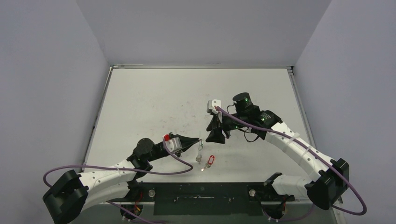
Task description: Put the keys on the keyring
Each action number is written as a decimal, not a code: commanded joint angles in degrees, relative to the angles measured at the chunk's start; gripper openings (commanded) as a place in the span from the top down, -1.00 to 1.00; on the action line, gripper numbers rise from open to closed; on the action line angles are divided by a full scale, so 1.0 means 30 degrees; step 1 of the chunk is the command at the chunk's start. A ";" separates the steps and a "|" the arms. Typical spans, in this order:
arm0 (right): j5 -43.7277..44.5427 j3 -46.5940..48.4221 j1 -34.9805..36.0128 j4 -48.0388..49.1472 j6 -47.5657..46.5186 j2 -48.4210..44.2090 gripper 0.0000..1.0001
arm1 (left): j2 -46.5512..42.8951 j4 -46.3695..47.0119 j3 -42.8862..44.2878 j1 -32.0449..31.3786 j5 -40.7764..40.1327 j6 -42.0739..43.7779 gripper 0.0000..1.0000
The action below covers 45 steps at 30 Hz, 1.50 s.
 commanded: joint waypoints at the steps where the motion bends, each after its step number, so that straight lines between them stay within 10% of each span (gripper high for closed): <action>1: -0.1347 -0.0629 0.0039 0.2040 -0.0359 -0.0539 0.00 | -0.0439 0.2766 0.0049 -0.0061 -0.0537 -0.0506 1.00; 45: -0.0179 -0.2336 0.1153 0.4862 0.1498 0.0517 0.44 | -0.0610 0.2150 0.0168 -0.0076 -0.0454 -0.0358 1.00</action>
